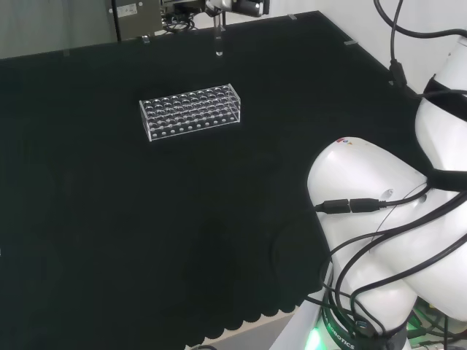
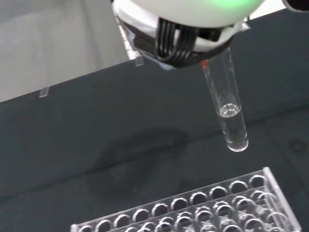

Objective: Put the test tube back in the rack.

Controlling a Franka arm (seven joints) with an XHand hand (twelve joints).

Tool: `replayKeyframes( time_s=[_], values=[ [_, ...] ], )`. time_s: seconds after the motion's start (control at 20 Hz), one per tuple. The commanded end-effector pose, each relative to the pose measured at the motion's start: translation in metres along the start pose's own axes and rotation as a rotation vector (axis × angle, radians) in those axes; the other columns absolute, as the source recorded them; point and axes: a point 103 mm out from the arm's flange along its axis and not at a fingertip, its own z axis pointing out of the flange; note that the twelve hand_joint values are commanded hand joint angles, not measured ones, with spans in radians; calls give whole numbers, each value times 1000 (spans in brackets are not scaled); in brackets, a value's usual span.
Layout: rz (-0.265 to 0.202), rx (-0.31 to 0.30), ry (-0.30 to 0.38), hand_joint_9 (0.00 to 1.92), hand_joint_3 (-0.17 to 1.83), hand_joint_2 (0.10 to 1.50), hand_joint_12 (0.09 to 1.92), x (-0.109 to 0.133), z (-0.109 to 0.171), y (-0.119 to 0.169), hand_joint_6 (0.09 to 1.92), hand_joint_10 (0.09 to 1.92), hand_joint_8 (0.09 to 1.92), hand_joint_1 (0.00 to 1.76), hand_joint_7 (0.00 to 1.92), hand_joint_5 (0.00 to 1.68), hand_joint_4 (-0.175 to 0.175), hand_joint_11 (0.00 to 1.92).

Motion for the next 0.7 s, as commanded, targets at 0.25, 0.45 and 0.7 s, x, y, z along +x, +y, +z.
replayKeyframes(
  time_s=[0.25, 0.45, 0.7],
  values=[
    [9, 20, 22, 1666, 434, 752, 876, -4, 17, 10, 87, 452, 595, 1329, 1415, 1400, -175, 1278],
    [-3, 33, 21, 1666, 434, 752, 877, 4, 28, 16, 87, 452, 595, 1329, 1416, 1400, -175, 1278],
    [-7, 47, 12, 1665, 434, 752, 877, 7, 43, 22, 87, 453, 595, 1329, 1415, 1401, -175, 1278]
  ],
)
